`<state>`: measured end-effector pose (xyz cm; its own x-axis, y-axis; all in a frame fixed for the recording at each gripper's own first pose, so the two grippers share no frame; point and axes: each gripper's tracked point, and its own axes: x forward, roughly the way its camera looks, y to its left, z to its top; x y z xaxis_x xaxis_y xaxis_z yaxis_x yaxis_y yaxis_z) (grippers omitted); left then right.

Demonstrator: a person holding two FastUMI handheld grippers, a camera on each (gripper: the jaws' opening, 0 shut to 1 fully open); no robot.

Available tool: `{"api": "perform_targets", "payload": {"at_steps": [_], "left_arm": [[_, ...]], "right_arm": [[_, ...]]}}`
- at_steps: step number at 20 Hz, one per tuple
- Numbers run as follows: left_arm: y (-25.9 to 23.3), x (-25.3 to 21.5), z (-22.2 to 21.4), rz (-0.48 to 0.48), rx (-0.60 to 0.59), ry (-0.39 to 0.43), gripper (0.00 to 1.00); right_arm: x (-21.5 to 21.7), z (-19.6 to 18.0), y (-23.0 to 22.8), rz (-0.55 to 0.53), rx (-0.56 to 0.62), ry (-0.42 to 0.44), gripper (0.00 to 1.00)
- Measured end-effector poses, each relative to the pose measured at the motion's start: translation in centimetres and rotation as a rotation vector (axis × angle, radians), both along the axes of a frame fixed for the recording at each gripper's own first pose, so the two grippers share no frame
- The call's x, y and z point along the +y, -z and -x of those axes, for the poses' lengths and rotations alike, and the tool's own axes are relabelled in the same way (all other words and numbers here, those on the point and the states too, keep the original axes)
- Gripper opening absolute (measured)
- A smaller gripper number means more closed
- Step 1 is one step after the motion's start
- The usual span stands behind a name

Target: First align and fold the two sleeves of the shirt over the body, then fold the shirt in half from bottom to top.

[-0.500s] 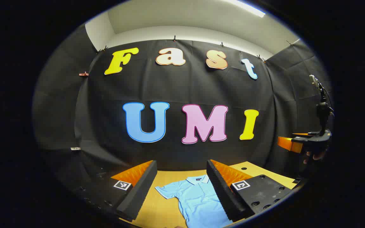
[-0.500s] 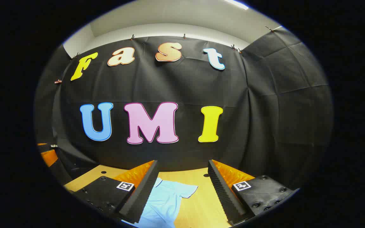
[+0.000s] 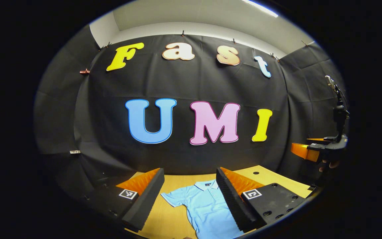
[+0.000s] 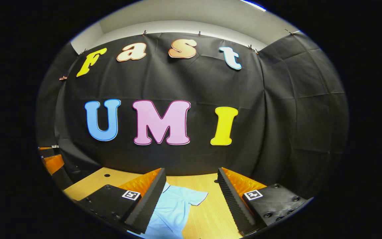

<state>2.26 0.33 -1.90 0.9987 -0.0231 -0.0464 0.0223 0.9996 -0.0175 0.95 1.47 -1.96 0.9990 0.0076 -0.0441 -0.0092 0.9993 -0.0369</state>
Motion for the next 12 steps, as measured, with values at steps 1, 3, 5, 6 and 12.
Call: {"api": "perform_targets", "payload": {"at_steps": [1, 3, 5, 6, 12], "left_arm": [[0.0, 0.0, -0.1, 0.001, 0.003, 0.0, 0.99], [0.1, 0.0, -0.3, 0.001, 0.006, 0.0, 1.0], [0.3, -0.1, -0.5, 0.003, 0.01, 0.002, 0.99], [0.3, -0.1, -0.6, 0.004, 0.01, 0.001, 0.99], [1.4, -0.5, -1.1, 0.018, 0.037, -0.011, 0.99]], "right_arm": [[-0.1, -0.1, 0.0, 0.009, 0.0, 0.005, 0.97], [0.0, -0.4, 0.1, 0.01, 0.003, 0.002, 0.97], [-0.1, -0.7, 0.4, 0.008, 0.012, 0.0, 0.97], [-0.1, -0.8, 0.6, 0.008, 0.016, -0.001, 0.97], [0.4, -2.3, 3.2, 0.015, 0.08, -0.033, 0.97]]}}
